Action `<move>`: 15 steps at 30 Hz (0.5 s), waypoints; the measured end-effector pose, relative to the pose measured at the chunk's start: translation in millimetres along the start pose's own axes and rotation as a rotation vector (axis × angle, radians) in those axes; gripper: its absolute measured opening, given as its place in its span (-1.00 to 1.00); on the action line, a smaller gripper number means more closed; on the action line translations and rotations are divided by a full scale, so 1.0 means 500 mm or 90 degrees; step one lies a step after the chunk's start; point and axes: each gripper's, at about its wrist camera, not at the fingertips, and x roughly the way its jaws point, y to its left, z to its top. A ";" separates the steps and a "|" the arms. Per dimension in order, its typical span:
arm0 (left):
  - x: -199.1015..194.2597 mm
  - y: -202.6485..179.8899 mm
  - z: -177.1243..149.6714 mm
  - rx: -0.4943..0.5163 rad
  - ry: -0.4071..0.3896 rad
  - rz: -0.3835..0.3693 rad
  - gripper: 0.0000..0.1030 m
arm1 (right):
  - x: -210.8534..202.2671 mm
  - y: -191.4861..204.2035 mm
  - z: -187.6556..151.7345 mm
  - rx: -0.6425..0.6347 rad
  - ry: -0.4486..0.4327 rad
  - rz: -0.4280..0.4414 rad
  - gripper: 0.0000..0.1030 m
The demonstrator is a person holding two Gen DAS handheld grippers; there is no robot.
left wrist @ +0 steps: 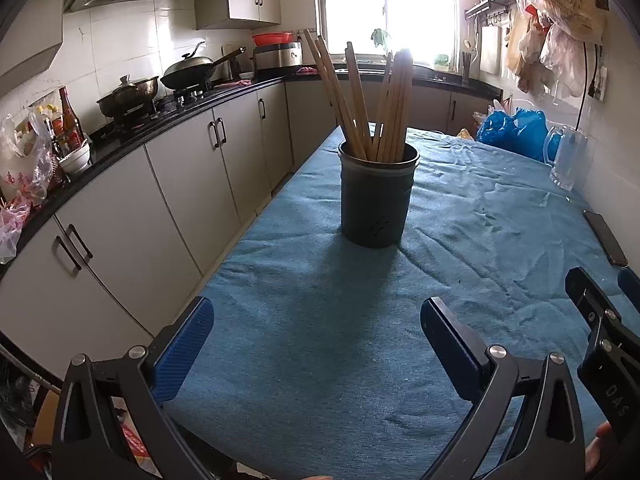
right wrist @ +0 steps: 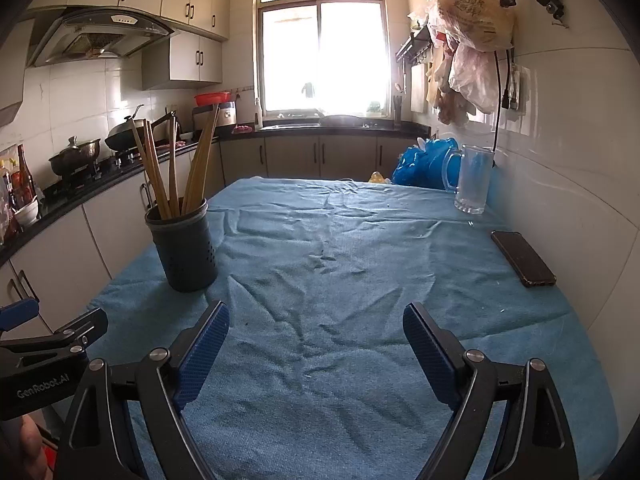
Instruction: Organize utensils
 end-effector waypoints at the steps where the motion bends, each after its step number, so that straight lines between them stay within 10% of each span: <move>1: 0.000 0.001 0.000 0.000 0.001 -0.001 0.99 | 0.000 0.000 0.000 0.000 0.000 0.000 0.78; 15: 0.007 0.011 0.001 -0.005 0.011 -0.003 0.99 | 0.001 0.008 -0.002 -0.011 0.000 0.001 0.79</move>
